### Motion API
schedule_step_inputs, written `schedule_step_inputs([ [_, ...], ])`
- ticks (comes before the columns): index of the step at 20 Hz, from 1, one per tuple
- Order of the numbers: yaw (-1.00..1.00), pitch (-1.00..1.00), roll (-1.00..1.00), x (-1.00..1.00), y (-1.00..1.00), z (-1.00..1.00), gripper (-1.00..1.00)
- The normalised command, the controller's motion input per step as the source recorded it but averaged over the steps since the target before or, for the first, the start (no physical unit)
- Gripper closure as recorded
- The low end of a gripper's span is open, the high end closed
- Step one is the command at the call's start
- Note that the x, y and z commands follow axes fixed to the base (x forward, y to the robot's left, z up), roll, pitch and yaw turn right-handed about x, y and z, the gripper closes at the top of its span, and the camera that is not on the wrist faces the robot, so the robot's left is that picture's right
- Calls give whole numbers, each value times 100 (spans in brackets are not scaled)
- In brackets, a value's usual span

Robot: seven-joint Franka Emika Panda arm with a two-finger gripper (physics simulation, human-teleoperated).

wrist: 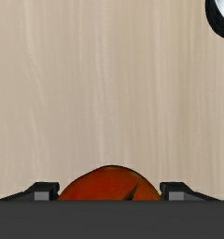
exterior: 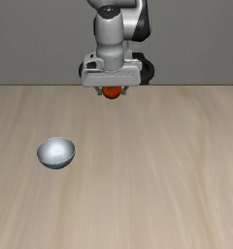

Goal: Pick the tomato on the table and place it on the bowl

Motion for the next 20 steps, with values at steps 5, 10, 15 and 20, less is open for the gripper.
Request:
schedule_step_inputs([
  [5,0,0,0,0,-100,0,100],
  [10,0,0,0,0,-100,0,100],
  [15,0,0,0,40,-60,0,100],
  [20,0,0,0,100,0,0,100],
])
